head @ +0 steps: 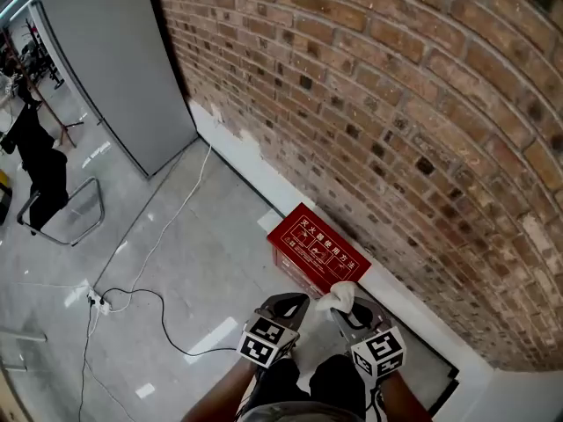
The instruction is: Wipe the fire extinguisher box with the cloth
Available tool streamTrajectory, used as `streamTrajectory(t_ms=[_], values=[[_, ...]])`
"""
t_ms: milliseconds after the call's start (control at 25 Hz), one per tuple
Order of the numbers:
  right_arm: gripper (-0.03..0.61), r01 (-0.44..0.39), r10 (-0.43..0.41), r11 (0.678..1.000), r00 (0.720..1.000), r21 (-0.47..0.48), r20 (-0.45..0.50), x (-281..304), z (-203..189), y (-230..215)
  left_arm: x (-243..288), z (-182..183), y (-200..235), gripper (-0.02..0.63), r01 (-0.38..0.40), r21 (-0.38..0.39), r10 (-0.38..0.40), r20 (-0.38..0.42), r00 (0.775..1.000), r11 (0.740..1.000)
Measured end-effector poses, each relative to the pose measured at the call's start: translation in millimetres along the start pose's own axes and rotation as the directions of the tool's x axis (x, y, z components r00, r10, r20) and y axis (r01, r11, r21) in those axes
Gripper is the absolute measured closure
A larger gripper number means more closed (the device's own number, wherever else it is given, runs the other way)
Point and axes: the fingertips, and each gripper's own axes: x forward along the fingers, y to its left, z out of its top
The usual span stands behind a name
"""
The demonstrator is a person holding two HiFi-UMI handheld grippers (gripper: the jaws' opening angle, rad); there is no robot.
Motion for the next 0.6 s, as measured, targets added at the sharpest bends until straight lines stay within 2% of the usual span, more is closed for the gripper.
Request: streamTrajectory(t_ms=[280, 600], values=[[0.463, 0.01, -0.006, 1.0, 0.987, -0.026, 0.161, -33, 87, -20, -17, 70, -25, 0.614, -0.022, 0.029, 0.021, 0.057, 0.998, 0.999], [0.463, -0.038, 0.069, 0.991, 0.966, -0.127, 0.247, -57, 145, -45, -23, 137, -47, 0.614, -0.143, 0.05, 0.135, 0.143, 0.981, 0.988]])
